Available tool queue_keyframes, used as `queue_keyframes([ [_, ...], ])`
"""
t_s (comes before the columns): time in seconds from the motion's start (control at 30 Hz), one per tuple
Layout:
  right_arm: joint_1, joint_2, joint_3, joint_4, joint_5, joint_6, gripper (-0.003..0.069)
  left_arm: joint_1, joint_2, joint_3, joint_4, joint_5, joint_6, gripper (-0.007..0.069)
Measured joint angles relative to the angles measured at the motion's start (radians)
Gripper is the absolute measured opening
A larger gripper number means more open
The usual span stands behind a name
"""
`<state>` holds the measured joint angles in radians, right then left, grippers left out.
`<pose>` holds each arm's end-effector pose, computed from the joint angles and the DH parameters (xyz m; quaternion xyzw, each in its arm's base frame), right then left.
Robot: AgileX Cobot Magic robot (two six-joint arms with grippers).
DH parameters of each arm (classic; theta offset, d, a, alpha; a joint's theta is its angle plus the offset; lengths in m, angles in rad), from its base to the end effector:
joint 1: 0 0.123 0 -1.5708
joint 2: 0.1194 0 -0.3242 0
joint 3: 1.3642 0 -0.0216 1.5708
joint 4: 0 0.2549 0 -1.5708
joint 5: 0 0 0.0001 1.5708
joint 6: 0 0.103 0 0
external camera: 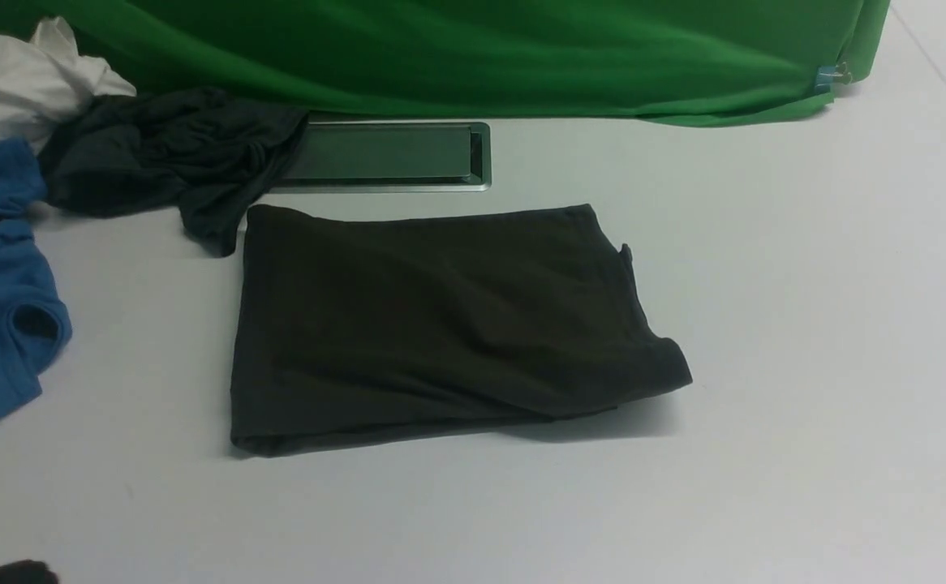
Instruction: Fold a long-sleeved shirt on a white desktop.
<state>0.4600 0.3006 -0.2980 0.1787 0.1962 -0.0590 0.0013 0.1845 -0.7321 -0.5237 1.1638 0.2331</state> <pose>0.0508 0.0292 0.2870 -0.1387 0.7314 0.2021 0.6364 -0.0355 -0.0474 0.3467 0.1261 0.8288 -0.1992 0.5075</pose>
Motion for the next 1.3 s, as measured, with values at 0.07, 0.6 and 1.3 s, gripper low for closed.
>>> queue_keyframes([
  [0.07, 0.000, 0.000, 0.000, 0.000, 0.001, 0.001, 0.0091, 0.000, -0.016, 0.000, 0.000, -0.011, 0.000, 0.0017],
  [0.6, 0.000, 0.000, 0.000, 0.000, 0.005, 0.003, 0.0144, 0.000, -0.030, 0.158, 0.560, -0.258, 0.211, 0.0018],
  [1.3, 0.000, 0.000, 0.000, 0.000, 0.005, 0.003, 0.0191, -0.050, -0.187, 0.733, 0.500, -1.807, 0.232, 0.0018],
])
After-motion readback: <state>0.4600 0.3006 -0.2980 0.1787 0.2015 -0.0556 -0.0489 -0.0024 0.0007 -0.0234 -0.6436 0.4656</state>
